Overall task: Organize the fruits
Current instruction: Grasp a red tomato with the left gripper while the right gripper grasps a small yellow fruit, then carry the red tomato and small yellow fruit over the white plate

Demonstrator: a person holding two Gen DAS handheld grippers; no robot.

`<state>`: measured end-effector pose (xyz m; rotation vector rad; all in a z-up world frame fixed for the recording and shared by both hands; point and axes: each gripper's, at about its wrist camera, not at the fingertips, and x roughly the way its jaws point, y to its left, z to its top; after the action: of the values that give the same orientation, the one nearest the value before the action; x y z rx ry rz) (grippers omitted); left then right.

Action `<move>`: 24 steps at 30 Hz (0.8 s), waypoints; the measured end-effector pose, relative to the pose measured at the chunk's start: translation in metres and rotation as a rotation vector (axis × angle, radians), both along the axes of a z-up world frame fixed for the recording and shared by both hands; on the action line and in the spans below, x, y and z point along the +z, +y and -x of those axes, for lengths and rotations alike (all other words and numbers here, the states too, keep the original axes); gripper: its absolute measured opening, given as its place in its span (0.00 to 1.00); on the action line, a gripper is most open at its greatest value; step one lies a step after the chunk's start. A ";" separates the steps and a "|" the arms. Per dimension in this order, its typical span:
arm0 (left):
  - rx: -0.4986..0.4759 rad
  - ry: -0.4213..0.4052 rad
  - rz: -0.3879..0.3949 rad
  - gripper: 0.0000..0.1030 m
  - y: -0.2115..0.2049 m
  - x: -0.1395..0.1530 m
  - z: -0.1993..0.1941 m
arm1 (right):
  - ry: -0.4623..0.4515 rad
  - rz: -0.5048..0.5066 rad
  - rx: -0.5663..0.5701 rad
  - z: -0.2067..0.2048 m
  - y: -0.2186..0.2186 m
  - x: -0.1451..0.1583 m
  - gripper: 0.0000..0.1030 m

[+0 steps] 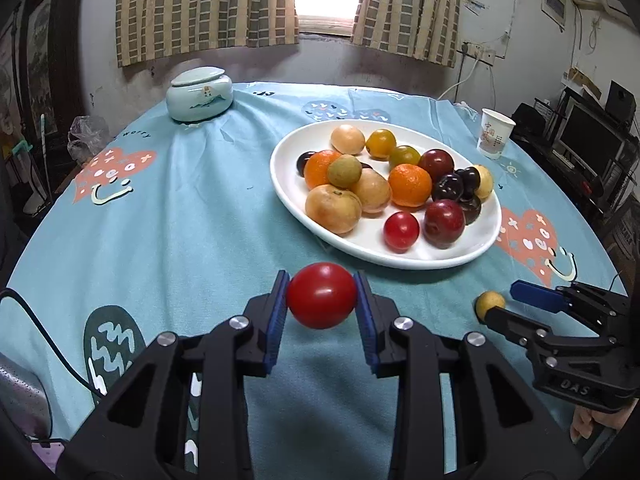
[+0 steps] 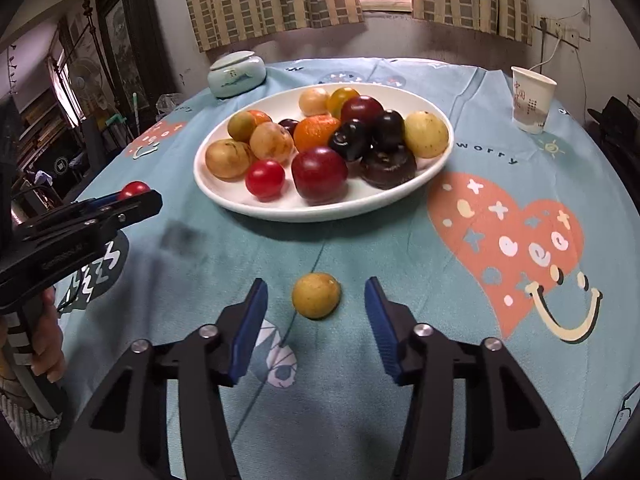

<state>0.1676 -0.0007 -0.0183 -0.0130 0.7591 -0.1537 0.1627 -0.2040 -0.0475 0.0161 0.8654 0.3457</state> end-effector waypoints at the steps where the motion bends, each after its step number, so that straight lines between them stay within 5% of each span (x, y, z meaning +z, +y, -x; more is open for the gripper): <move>1: -0.007 0.000 -0.003 0.32 0.000 0.000 0.000 | 0.003 0.007 0.004 -0.001 0.002 -0.003 0.45; 8: -0.043 0.022 -0.017 0.32 -0.006 -0.004 -0.003 | 0.026 0.047 0.016 -0.004 0.011 -0.012 0.27; 14: -0.065 0.071 -0.062 0.32 -0.019 -0.020 -0.008 | 0.015 0.018 0.008 -0.003 0.005 -0.008 0.26; 20: -0.034 -0.030 -0.024 0.32 -0.020 0.030 -0.022 | -0.210 -0.106 -0.084 0.008 -0.023 0.068 0.26; 24: -0.007 -0.093 -0.031 0.32 -0.032 0.068 -0.056 | -0.270 -0.118 -0.092 -0.013 -0.022 0.104 0.26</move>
<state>0.2239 -0.0323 0.0500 0.0258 0.6682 -0.1483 0.1760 -0.2255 0.0564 0.1157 0.5746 0.3045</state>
